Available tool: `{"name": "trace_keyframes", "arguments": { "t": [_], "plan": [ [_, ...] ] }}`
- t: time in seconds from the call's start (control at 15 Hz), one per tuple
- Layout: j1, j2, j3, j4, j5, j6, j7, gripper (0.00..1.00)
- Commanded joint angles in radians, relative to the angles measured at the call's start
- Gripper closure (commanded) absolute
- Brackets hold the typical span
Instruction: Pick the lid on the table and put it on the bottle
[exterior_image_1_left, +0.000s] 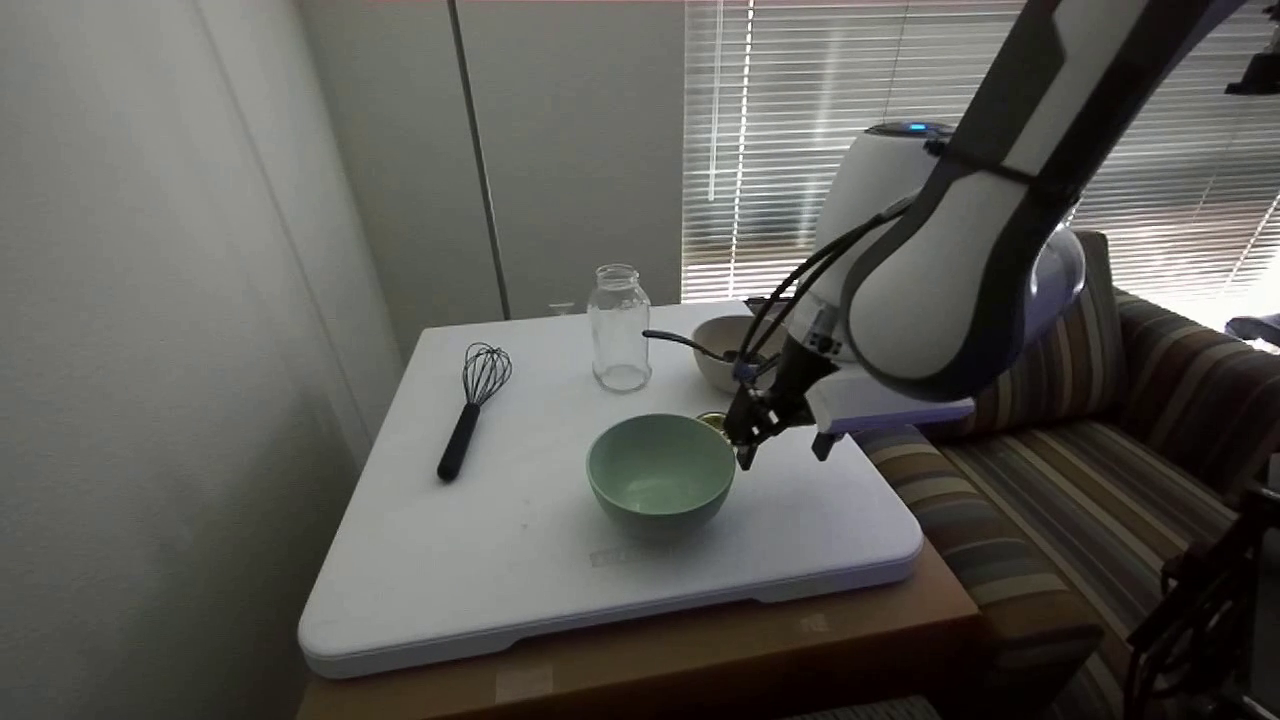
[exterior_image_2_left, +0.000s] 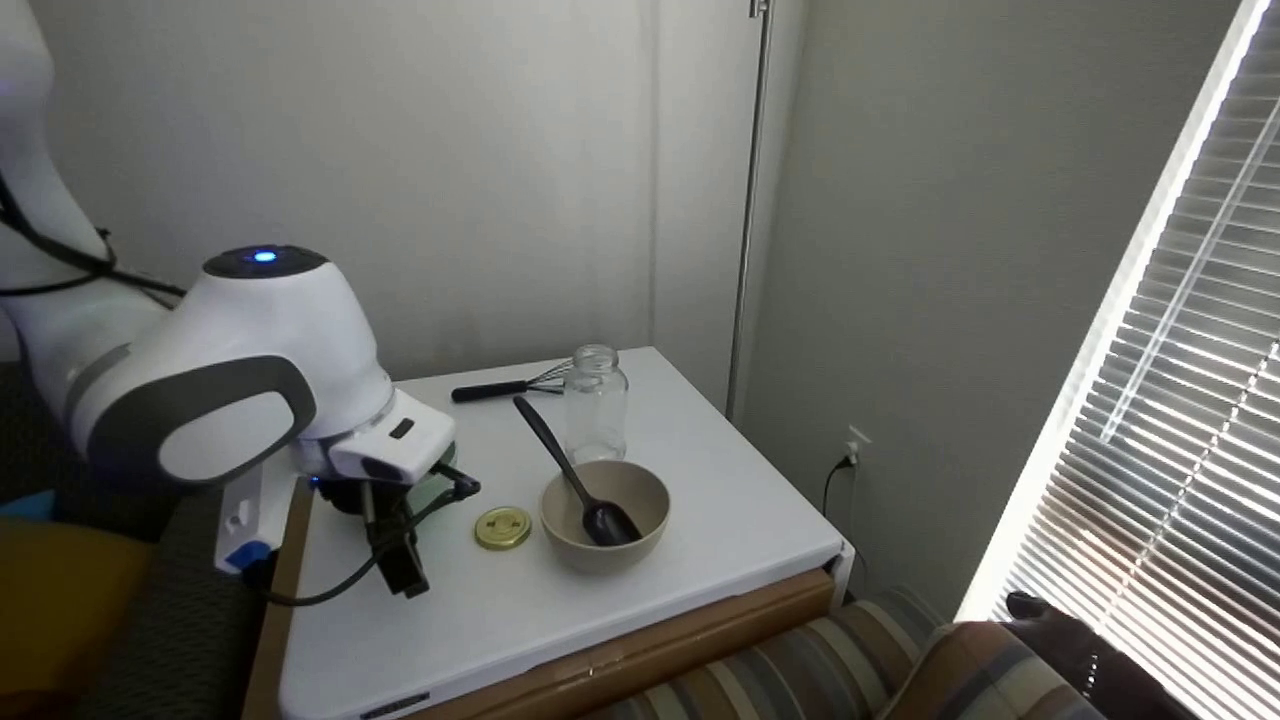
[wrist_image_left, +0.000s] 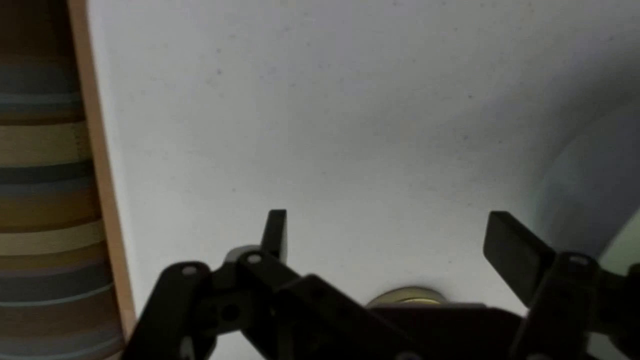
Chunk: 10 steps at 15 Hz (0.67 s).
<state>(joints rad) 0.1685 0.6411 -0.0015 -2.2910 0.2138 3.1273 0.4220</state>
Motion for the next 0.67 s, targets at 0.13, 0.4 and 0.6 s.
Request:
{"name": "trace_keyframes", "arguments": {
  "t": [0.13, 0.4, 0.6],
  "plan": [
    [0.141, 0.124, -0.111, 0.143, 0.057, 0.092, 0.018, 0.0],
    [0.257, 0.207, -0.242, 0.212, 0.089, 0.096, 0.036, 0.0],
    [0.248, 0.264, -0.248, 0.256, 0.114, 0.076, 0.047, 0.0]
  ]
}}
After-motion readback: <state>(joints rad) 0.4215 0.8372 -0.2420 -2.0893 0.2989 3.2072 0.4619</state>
